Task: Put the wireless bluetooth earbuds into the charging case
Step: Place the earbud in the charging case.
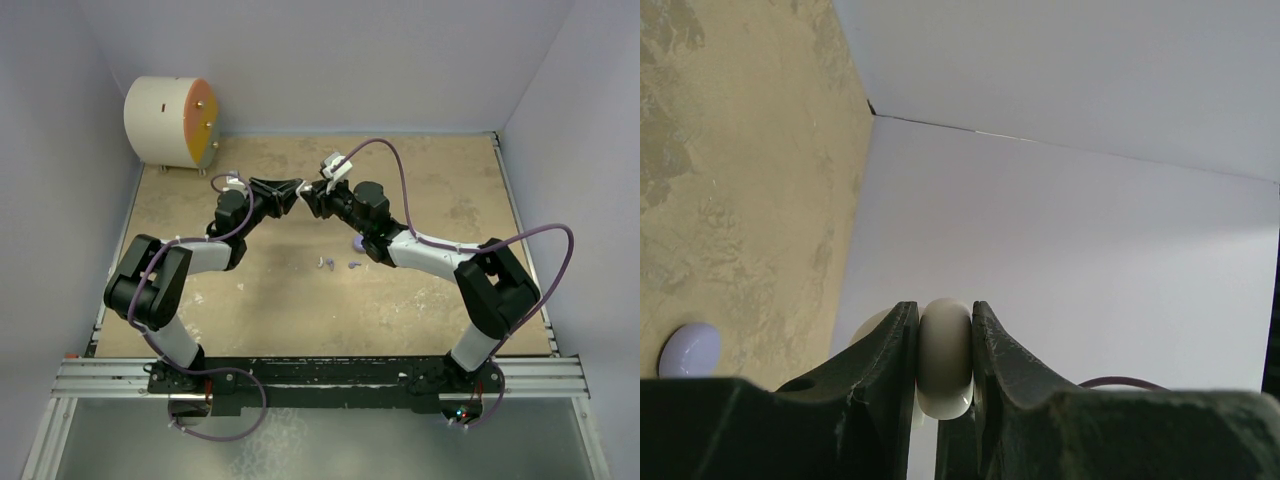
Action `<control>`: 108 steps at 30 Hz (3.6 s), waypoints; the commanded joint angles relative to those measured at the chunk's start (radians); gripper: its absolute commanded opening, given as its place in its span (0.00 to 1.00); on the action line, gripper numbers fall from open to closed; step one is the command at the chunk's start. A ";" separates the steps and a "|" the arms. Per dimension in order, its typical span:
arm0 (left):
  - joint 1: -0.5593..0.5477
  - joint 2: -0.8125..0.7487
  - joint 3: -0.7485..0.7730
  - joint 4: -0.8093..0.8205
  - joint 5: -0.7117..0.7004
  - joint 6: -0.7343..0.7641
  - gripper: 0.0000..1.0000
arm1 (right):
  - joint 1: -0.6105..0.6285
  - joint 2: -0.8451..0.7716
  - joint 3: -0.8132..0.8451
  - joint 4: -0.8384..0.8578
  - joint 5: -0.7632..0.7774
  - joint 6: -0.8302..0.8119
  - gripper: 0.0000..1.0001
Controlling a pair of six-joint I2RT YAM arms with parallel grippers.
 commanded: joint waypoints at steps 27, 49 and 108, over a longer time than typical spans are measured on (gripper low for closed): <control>-0.004 -0.012 0.016 0.101 0.002 -0.008 0.00 | -0.044 -0.087 0.050 -0.080 0.176 0.107 0.56; -0.004 -0.032 0.028 0.076 0.011 0.006 0.00 | -0.046 -0.017 0.073 -0.057 0.115 0.108 0.55; 0.090 0.002 -0.117 0.189 -0.005 -0.007 0.00 | -0.017 -0.196 -0.053 -0.143 0.107 0.071 0.56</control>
